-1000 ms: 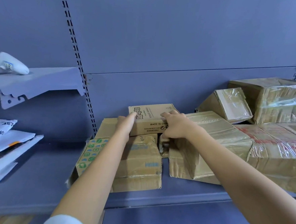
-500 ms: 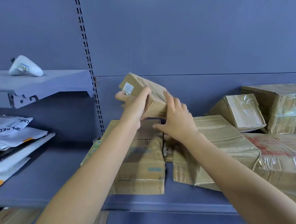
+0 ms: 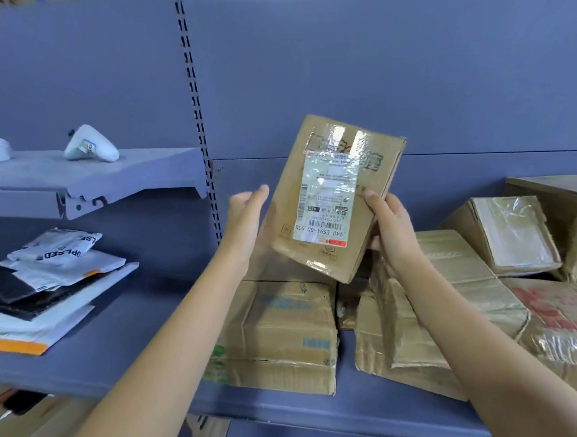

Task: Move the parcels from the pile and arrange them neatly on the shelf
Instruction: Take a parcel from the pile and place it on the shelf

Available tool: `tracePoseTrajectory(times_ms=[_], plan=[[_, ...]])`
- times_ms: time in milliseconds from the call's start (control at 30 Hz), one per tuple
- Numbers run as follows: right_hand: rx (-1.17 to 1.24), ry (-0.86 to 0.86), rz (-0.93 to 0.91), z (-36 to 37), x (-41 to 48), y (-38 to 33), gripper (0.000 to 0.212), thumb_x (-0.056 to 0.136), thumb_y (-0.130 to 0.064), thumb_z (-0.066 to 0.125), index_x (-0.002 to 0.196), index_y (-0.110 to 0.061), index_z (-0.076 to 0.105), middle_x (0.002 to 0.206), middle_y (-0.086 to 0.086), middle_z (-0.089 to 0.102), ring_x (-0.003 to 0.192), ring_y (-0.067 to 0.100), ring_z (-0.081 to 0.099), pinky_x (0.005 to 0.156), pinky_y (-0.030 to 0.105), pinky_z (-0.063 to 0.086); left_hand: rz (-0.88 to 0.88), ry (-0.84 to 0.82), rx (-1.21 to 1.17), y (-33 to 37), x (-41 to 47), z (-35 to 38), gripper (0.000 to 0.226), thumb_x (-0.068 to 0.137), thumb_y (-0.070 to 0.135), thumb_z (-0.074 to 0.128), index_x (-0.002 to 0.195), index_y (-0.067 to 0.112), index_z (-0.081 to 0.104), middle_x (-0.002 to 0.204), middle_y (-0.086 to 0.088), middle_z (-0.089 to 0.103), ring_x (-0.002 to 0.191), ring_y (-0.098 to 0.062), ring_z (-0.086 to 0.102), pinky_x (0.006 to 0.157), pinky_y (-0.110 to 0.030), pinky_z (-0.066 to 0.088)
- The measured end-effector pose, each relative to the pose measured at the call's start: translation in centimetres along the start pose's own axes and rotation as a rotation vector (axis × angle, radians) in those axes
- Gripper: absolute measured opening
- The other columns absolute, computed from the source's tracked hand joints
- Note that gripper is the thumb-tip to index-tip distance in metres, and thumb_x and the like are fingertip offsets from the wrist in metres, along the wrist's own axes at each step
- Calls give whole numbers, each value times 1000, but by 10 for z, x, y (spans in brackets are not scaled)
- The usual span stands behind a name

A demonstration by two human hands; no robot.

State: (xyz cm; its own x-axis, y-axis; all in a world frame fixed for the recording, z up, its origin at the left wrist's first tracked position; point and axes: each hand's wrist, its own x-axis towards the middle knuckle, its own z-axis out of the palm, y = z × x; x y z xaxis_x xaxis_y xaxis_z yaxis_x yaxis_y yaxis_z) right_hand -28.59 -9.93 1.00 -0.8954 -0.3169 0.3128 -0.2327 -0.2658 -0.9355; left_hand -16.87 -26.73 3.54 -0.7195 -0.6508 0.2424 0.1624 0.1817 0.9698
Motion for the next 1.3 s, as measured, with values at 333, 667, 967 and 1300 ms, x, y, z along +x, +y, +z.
tracePoseTrajectory(times_ms=[333,667,967,1300], plan=[[51,-219,15,-1,-10,-3,68,88,-51,56,147,-25,33,122,-8,64,110,11,62,104,42,44,-65,-188,-99,-29,-15,0,61,85,64,52,131,24,52,129,6,62,119,-15,58,106,-48,41],[220,-285,28,13,-35,-7,66,78,-24,67,137,-20,35,133,5,57,115,23,62,86,42,57,-69,-244,-721,-21,-33,29,46,95,40,43,135,17,47,123,-7,64,111,-21,61,91,-37,50],[189,-27,-117,-26,-42,-42,33,96,-18,53,128,-18,54,110,2,71,96,15,69,73,29,56,-92,-323,-731,-34,-41,27,41,84,41,60,121,23,55,124,-8,61,121,-32,53,104,-48,40],[-72,-150,-79,-61,-62,-58,29,83,-27,60,111,-21,66,93,2,73,79,16,69,62,26,54,-131,-378,-536,-23,-31,1,54,76,58,51,113,22,65,114,-4,71,113,-25,62,103,-50,43]])
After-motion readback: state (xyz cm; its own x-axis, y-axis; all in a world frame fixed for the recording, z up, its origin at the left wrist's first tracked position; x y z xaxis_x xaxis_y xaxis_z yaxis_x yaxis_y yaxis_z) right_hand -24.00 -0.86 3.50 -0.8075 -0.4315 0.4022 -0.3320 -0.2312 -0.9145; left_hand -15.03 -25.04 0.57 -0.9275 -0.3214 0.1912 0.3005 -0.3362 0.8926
